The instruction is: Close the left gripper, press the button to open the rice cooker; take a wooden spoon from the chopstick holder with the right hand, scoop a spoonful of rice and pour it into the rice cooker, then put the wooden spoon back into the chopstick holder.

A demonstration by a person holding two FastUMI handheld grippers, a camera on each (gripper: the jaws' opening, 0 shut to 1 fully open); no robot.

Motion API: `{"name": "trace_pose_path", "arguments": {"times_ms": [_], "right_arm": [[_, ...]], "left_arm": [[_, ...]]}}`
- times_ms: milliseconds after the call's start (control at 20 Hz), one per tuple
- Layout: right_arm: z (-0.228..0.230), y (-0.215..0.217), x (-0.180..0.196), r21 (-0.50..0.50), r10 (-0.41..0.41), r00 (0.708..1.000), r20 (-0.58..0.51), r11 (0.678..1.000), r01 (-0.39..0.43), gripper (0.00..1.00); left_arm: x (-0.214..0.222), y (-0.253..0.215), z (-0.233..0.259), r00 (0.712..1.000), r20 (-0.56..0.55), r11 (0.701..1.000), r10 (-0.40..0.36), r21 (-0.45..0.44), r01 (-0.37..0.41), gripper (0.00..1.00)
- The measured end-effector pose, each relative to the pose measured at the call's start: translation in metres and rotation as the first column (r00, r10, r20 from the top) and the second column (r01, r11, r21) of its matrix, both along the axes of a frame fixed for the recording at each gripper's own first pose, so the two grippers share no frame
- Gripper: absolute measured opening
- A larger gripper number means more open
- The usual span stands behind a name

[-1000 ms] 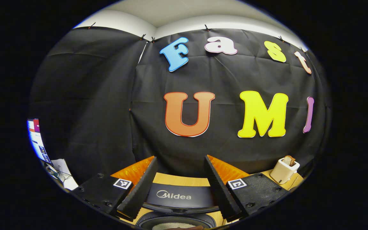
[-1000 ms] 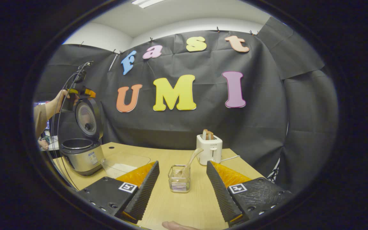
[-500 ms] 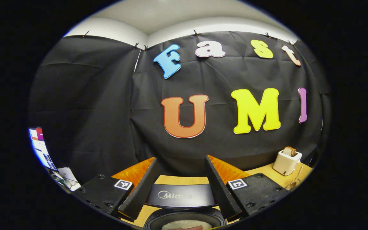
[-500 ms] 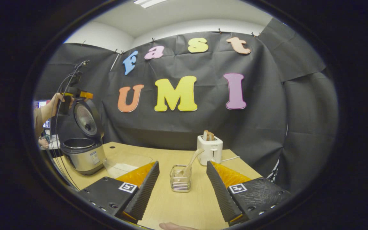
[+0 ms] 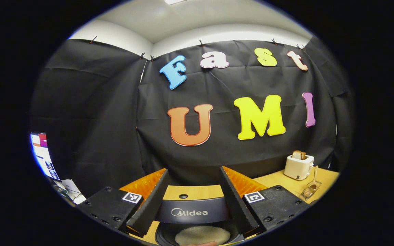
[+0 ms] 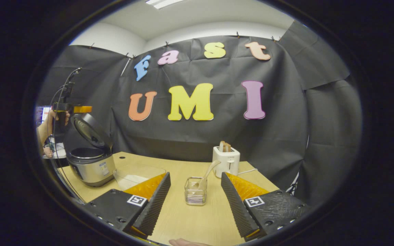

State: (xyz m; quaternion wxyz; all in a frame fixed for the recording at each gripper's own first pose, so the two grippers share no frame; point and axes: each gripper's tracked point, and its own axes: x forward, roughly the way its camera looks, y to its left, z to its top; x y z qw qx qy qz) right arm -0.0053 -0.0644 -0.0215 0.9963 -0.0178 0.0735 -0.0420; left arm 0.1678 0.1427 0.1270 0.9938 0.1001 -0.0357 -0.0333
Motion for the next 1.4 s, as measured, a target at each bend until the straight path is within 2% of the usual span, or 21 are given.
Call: {"name": "trace_pose_path", "arguments": {"times_ms": [200,250,300,350,500,750,900,1100,1300,1400], "right_arm": [[-0.009,0.002,0.003,-0.003,-0.001,1.0,-0.021,1.0,0.001,0.88],[-0.011,0.003,0.004,-0.001,0.0,1.0,-0.026,1.0,0.0,0.88],[-0.011,0.006,0.004,-0.001,0.004,1.0,-0.029,1.0,-0.004,0.88],[-0.011,0.008,0.002,0.002,0.011,0.999,-0.031,1.0,-0.011,0.92],[-0.009,0.016,0.002,0.019,0.045,0.999,-0.03,0.999,-0.044,0.92],[-0.013,0.011,0.004,0.014,0.034,0.999,-0.037,0.999,-0.034,0.88],[-0.012,0.011,0.004,0.023,0.037,0.999,-0.039,0.999,-0.036,0.92],[-0.011,0.009,0.003,0.026,0.034,0.999,-0.037,0.999,-0.034,0.88],[-0.007,0.008,0.0,0.029,0.036,0.999,-0.028,0.999,-0.035,0.88],[-0.006,0.006,-0.001,0.031,0.035,0.999,-0.023,0.999,-0.034,0.88]], "left_arm": [[-0.025,0.002,-0.026,1.0,-0.013,0.999,-0.012,0.038,0.013,0.9],[-0.03,0.001,-0.038,0.999,-0.029,0.999,-0.021,0.038,0.022,0.84],[-0.037,0.0,-0.05,0.998,-0.045,0.999,-0.031,0.037,0.033,0.89],[-0.04,0.0,-0.061,0.998,-0.061,0.999,-0.033,0.037,0.036,0.89],[-0.05,0.0,-0.086,0.995,-0.091,0.999,-0.035,0.035,0.038,0.89],[-0.055,-0.003,-0.114,0.987,-0.162,1.0,-0.025,0.007,0.026,0.89],[-0.059,-0.002,-0.134,0.971,-0.24,1.0,-0.003,-0.008,0.001,0.89],[-0.064,0.001,-0.134,0.956,-0.293,1.0,0.029,0.0,-0.03,0.9],[-0.074,0.001,-0.142,0.927,-0.373,0.999,0.049,0.01,-0.049,0.9],[-0.079,0.002,-0.151,0.896,-0.44,0.998,0.054,-0.009,-0.065,0.89]]}}
